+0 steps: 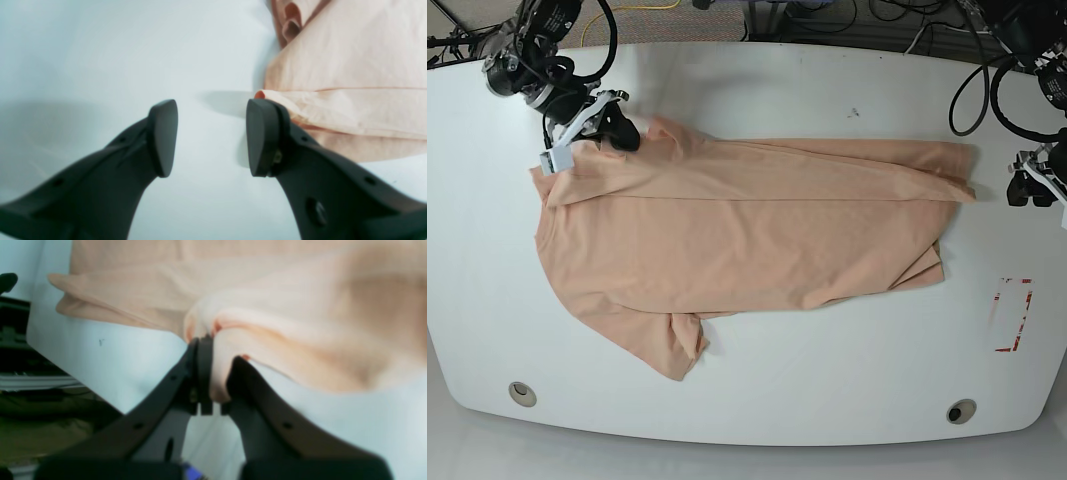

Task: Fold the T-shirt properly
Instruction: 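Grasp the shirt's collar-side edge with both grippers at its two ends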

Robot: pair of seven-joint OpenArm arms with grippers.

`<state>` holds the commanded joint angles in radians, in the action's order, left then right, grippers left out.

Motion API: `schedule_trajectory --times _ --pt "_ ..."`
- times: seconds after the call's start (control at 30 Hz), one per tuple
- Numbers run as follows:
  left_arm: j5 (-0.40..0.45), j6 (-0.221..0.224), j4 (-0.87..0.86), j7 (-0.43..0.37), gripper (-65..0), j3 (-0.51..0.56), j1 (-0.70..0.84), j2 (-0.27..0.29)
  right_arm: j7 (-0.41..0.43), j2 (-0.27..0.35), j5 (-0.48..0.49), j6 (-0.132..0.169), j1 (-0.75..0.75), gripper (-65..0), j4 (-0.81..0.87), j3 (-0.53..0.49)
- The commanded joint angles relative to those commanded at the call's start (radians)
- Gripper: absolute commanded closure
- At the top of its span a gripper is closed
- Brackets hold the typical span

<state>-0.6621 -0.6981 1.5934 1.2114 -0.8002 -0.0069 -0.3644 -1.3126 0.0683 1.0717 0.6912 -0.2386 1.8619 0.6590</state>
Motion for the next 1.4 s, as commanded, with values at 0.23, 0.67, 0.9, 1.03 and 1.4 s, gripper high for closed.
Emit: schedule_trajectory --times 0.23,0.67,0.9,1.03,1.4 --pt "0.005 0.0 0.0 0.0 -31.2 -0.002 0.0 -0.005 0.002 0.003 0.002 -0.002 0.101 -0.6 -0.11 0.003" --pt "0.005 0.0 0.0 0.0 -31.2 0.002 0.002 -0.014 0.005 0.098 0.0 -0.003 0.259 -0.6 -0.293 0.002" --pt "0.005 0.0 0.0 0.0 -31.2 0.002 0.002 -0.014 0.003 0.181 0.0 -0.005 0.308 -0.8 -0.387 -0.002" --pt "0.005 0.0 0.0 0.0 -31.2 0.003 0.002 -0.014 0.0 0.232 0.0 -0.005 0.331 -6.5 -0.443 -0.003" --pt "0.005 0.0 0.0 0.0 -31.2 0.005 0.002 -0.009 0.0 0.338 0.006 -0.005 0.379 -59.9 -0.442 -0.123"
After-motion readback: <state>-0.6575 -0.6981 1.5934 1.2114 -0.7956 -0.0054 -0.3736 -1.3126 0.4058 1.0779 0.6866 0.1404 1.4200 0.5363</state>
